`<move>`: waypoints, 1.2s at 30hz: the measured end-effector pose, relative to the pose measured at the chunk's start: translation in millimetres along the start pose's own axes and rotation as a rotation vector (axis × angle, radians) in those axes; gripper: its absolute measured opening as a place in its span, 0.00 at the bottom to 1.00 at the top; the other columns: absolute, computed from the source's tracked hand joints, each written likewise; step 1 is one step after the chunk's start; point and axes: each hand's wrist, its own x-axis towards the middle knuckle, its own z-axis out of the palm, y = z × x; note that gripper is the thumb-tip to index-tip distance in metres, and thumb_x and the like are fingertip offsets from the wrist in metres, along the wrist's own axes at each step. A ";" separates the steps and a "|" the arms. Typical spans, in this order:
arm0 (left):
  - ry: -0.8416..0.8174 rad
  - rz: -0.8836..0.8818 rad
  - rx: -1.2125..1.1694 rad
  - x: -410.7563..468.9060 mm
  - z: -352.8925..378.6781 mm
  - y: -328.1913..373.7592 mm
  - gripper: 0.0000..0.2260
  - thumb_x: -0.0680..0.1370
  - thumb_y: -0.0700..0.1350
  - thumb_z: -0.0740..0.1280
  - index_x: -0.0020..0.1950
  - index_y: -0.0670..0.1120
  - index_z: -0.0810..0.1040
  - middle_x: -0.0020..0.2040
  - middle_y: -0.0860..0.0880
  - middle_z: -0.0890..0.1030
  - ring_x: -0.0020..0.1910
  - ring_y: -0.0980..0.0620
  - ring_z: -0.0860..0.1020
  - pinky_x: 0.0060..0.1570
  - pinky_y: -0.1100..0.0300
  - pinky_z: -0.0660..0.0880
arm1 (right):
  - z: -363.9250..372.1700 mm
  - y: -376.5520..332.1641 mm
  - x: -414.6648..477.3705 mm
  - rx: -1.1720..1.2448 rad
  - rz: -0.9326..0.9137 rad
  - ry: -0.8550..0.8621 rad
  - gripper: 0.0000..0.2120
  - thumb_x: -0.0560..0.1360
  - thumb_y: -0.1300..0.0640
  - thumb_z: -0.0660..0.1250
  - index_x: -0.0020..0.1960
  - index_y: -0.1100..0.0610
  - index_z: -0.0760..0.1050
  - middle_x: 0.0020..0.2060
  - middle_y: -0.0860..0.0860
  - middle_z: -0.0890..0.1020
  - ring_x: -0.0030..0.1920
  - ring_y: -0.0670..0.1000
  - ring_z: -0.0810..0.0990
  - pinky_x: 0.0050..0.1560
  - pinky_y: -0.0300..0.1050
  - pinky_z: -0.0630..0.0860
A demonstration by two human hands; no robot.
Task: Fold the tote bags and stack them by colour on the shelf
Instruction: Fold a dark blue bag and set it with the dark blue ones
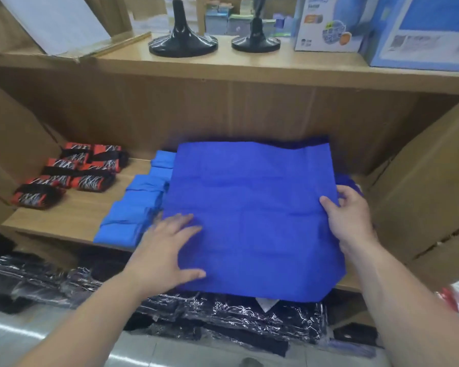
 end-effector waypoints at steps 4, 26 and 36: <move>-0.191 0.015 0.093 3.4 32.3 -4.2 0.55 0.56 0.77 0.66 0.81 0.59 0.57 0.81 0.57 0.46 0.81 0.53 0.48 0.78 0.47 0.46 | -9.9 8.0 -6.2 -0.219 -0.121 0.034 0.23 0.75 0.56 0.74 0.68 0.49 0.72 0.50 0.44 0.80 0.46 0.48 0.81 0.50 0.48 0.79; 0.040 0.285 -0.418 -27.6 -2.6 -61.8 0.16 0.74 0.59 0.64 0.54 0.55 0.85 0.52 0.63 0.84 0.52 0.62 0.81 0.55 0.67 0.74 | -22.8 25.9 -142.3 -0.766 -0.306 -0.383 0.34 0.70 0.18 0.48 0.66 0.34 0.72 0.73 0.34 0.67 0.80 0.42 0.53 0.77 0.52 0.51; 0.049 0.166 -0.481 -17.4 3.2 -68.1 0.15 0.76 0.63 0.62 0.41 0.54 0.78 0.34 0.55 0.78 0.35 0.55 0.76 0.38 0.58 0.73 | -39.6 18.0 -168.6 -0.558 -0.049 -0.686 0.49 0.53 0.20 0.72 0.70 0.34 0.68 0.75 0.33 0.63 0.78 0.35 0.48 0.80 0.52 0.51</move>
